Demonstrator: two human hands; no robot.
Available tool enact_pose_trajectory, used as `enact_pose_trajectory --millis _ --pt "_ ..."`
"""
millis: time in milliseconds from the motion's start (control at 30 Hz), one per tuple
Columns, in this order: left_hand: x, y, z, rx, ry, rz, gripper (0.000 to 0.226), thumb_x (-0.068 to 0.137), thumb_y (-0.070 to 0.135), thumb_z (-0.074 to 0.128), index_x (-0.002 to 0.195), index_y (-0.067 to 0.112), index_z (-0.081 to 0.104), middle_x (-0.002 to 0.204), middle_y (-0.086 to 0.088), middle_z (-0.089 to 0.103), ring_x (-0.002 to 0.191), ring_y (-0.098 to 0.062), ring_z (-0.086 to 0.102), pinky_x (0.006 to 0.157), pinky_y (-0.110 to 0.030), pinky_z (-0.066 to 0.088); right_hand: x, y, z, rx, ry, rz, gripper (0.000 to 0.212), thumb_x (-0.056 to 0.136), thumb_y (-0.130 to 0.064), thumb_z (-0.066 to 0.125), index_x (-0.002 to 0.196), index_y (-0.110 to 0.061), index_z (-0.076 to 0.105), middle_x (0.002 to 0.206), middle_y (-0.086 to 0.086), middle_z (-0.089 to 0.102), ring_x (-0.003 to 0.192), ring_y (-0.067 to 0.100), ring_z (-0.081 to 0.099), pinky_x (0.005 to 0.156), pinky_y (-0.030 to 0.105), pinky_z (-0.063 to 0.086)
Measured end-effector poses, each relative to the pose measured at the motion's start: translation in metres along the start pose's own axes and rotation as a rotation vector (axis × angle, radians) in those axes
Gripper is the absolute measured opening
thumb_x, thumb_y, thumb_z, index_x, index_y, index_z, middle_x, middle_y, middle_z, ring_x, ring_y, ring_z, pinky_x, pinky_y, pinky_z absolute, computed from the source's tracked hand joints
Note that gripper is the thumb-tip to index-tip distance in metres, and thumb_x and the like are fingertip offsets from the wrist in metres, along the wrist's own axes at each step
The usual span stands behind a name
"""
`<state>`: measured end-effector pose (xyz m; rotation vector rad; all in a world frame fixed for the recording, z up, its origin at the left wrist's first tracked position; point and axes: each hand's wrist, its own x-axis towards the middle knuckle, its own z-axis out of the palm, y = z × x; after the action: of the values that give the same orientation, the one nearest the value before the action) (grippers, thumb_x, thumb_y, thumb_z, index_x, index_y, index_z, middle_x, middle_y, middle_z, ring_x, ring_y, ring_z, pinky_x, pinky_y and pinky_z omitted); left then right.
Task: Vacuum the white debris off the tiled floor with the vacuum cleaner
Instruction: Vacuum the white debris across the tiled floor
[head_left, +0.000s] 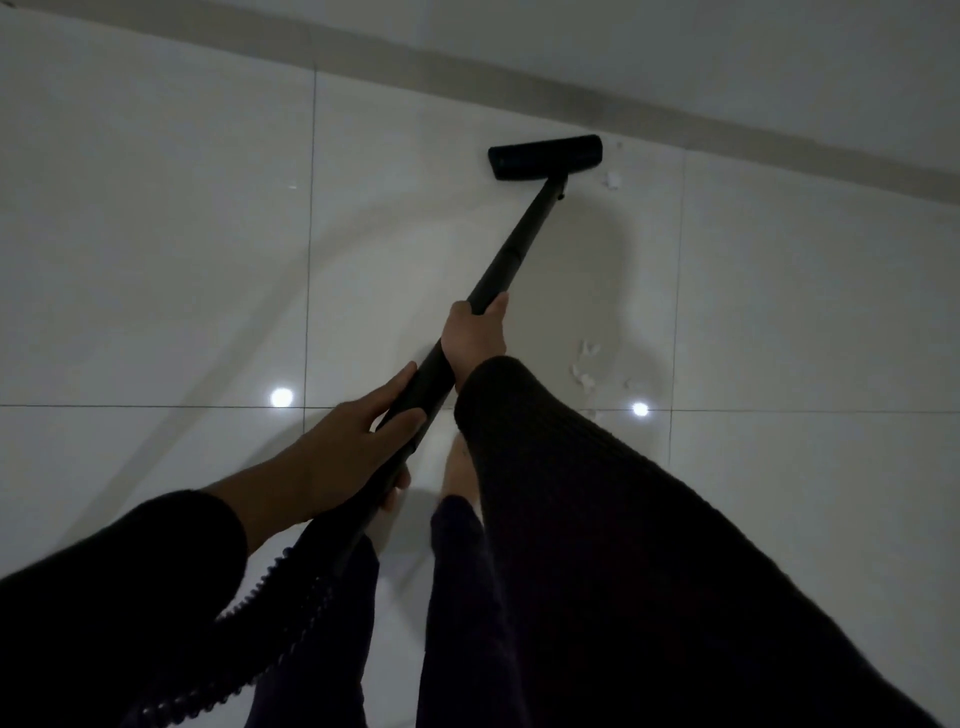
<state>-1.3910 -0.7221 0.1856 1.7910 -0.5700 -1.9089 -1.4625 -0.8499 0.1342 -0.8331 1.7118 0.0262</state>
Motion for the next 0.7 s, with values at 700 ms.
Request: enact_pose_trajectory --millis 700 --pt "0.031 0.087 0.039 0.012 -0.099 -0.028 0.055 0.096 0.029 0.046 0.144 0.044 0.023 0.058 -0.005 0.064 0.048 -0.021 0.061 0.052 -0.031 0.052 0.021 -0.042 -0.085 0.070 0.070 0.049 0.070 0.101 -0.025 0.035 0.156 -0.033 -0.007 0.138 0.013 0.052 0.112 0.031 0.057 0.103 0.046 0.046"
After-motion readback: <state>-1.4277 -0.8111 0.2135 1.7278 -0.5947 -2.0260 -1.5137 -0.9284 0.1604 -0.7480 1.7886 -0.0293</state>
